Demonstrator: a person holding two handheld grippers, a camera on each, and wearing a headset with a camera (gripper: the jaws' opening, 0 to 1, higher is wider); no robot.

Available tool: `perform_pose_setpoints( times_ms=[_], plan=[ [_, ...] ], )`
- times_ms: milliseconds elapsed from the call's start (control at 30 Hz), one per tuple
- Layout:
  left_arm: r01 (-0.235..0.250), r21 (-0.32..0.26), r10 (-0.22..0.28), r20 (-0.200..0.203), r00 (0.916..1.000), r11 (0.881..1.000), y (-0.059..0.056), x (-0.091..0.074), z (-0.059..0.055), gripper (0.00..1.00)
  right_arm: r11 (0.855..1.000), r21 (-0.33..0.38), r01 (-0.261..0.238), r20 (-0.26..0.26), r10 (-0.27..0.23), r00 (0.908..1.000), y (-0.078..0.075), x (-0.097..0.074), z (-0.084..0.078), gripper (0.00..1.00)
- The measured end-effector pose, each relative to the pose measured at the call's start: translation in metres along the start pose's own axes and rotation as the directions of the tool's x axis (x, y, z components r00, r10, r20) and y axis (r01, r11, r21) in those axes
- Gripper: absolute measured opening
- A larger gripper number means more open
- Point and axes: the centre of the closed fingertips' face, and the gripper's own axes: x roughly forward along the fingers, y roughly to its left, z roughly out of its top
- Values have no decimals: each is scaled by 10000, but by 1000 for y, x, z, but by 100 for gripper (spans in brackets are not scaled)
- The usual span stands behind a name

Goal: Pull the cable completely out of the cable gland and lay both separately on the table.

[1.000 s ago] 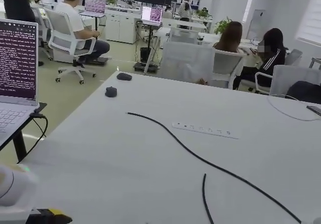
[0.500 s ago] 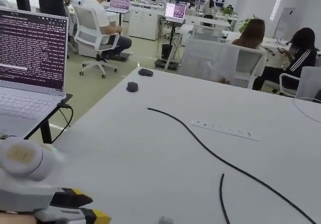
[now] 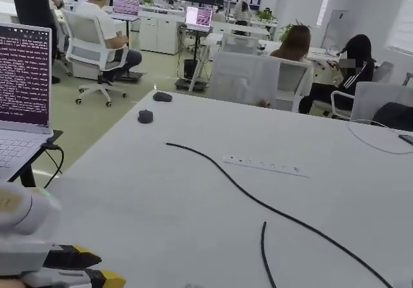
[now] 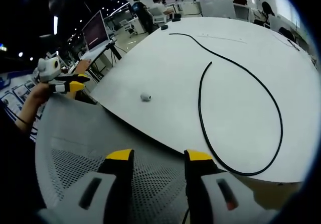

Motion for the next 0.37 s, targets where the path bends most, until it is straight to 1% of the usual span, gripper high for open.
perform_pose_setpoints(
  times_ms=[67, 167, 200, 367],
  plan=[
    [45, 81, -44, -95, 9999, 10000, -1, 5, -1, 37, 10000, 49, -51, 9, 51, 10000, 1, 0, 0, 41],
    [-63, 374, 84, -559, 9984, 9993, 0, 9, -10, 37, 9999, 92, -118, -35, 119, 9999, 0, 1, -1, 42],
    [-81, 452, 108, -608, 9981, 9989, 1, 8, -11, 37, 9999, 73, -122, -50, 123, 9999, 0, 1, -1, 42],
    [-60, 239, 71, -459, 9989, 9997, 2, 7, -9, 37, 9998, 59, -179, -178, 180, 9997, 0, 3, -3, 41]
  ],
)
